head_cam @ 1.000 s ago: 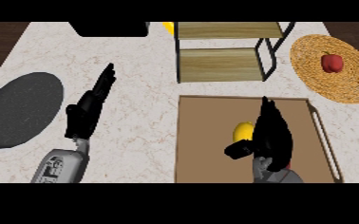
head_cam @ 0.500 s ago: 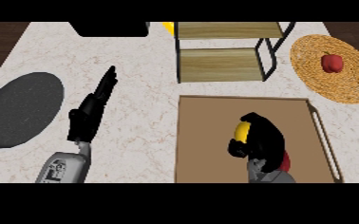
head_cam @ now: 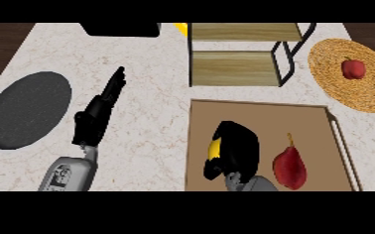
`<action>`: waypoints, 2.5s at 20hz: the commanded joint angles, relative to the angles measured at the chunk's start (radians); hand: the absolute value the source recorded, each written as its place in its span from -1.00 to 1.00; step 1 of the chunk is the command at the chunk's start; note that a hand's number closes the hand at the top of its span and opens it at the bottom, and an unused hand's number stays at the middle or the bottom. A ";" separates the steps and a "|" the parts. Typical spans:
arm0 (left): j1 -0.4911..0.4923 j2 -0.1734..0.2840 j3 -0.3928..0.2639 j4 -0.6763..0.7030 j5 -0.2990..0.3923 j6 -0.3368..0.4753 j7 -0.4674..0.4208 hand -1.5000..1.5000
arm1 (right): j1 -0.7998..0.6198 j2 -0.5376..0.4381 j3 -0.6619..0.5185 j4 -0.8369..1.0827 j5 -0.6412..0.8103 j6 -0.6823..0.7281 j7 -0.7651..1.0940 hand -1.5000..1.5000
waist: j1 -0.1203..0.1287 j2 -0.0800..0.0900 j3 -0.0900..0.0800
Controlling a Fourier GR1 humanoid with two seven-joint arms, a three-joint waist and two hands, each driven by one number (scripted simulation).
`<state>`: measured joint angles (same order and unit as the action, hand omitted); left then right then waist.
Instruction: Pick the lemon from the tray and place it in the tiered shelf
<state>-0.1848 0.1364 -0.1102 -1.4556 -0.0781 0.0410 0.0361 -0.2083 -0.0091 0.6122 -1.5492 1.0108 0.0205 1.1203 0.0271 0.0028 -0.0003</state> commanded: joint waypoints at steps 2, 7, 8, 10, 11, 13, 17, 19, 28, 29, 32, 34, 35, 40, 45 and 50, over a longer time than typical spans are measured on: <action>-0.012 -0.036 -0.038 0.041 -0.028 0.009 -0.027 0.00 | -0.194 0.009 0.250 0.098 -0.151 -0.067 0.060 1.00 | 0.046 0.010 0.000; -0.035 -0.023 -0.016 0.023 -0.019 0.004 0.002 0.00 | -0.360 0.009 0.378 0.108 -0.274 -0.242 0.184 1.00 | 0.031 0.001 0.000; -0.040 -0.004 0.009 0.037 0.007 -0.022 -0.005 0.00 | -0.363 0.008 0.363 0.100 -0.284 -0.283 0.159 1.00 | 0.031 0.002 0.000; -0.014 -0.005 -0.011 0.033 -0.003 -0.026 -0.020 0.00 | -0.358 0.009 0.346 0.028 -0.254 -0.356 0.146 1.00 | 0.028 -0.003 0.001; -0.019 -0.020 -0.015 0.056 -0.015 -0.009 -0.029 0.00 | -0.368 0.009 0.322 0.031 -0.243 -0.413 0.099 1.00 | 0.024 0.000 0.001; -0.031 -0.011 -0.002 0.057 -0.008 -0.014 -0.028 0.00 | -0.384 0.009 0.325 -0.029 -0.212 -0.477 0.117 1.00 | 0.014 -0.005 0.000; -0.002 -0.004 0.004 0.052 -0.010 -0.013 -0.030 0.00 | -0.508 0.009 0.334 -0.049 -0.158 -0.497 0.210 1.00 | 0.014 -0.008 -0.001; -0.040 -0.021 0.011 0.058 -0.011 0.008 -0.001 0.00 | -0.546 0.008 0.285 -0.088 -0.141 -0.484 0.234 1.00 | 0.000 -0.010 -0.001; 0.013 -0.022 0.005 0.045 -0.019 0.011 -0.025 0.00 | -0.731 0.008 0.120 -0.118 0.025 -0.261 0.366 1.00 | -0.022 -0.019 -0.003; 0.023 -0.022 0.009 0.044 -0.017 0.015 -0.023 0.00 | -0.686 0.008 0.143 -0.131 0.073 -0.279 0.366 1.00 | -0.030 -0.023 -0.003; 0.014 -0.031 -0.010 0.016 -0.031 0.021 -0.002 0.00 | -0.784 0.008 0.056 -0.091 0.106 -0.245 0.367 1.00 | -0.017 -0.021 -0.002; 0.008 0.017 0.037 0.018 0.003 -0.015 -0.001 0.00 | -0.770 0.008 0.028 -0.116 0.165 -0.185 0.367 1.00 | -0.033 -0.019 -0.002; 0.000 -0.014 0.017 0.021 -0.005 0.001 0.007 0.00 | -0.825 0.008 0.010 -0.107 0.148 -0.152 0.367 1.00 | -0.027 -0.022 -0.003; -0.007 -0.032 0.011 0.056 -0.022 0.017 -0.012 0.00 | -0.918 0.008 -0.090 -0.074 0.145 -0.094 0.367 1.00 | -0.029 -0.013 -0.002; 0.041 -0.015 0.021 0.059 -0.009 -0.009 -0.067 0.00 | -1.022 0.008 -0.191 -0.003 0.178 -0.038 0.338 1.00 | -0.023 -0.011 -0.002; 0.027 0.014 0.036 0.004 -0.001 -0.025 -0.020 0.00 | -1.066 0.009 -0.302 0.085 0.245 -0.030 0.253 1.00 | -0.018 -0.008 -0.001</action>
<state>-0.1634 0.1297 -0.0862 -1.4315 -0.0908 0.0361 0.0088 -1.1999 -0.0114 0.3841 -1.5184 1.2165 -0.0843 1.2103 0.0060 -0.0070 -0.0015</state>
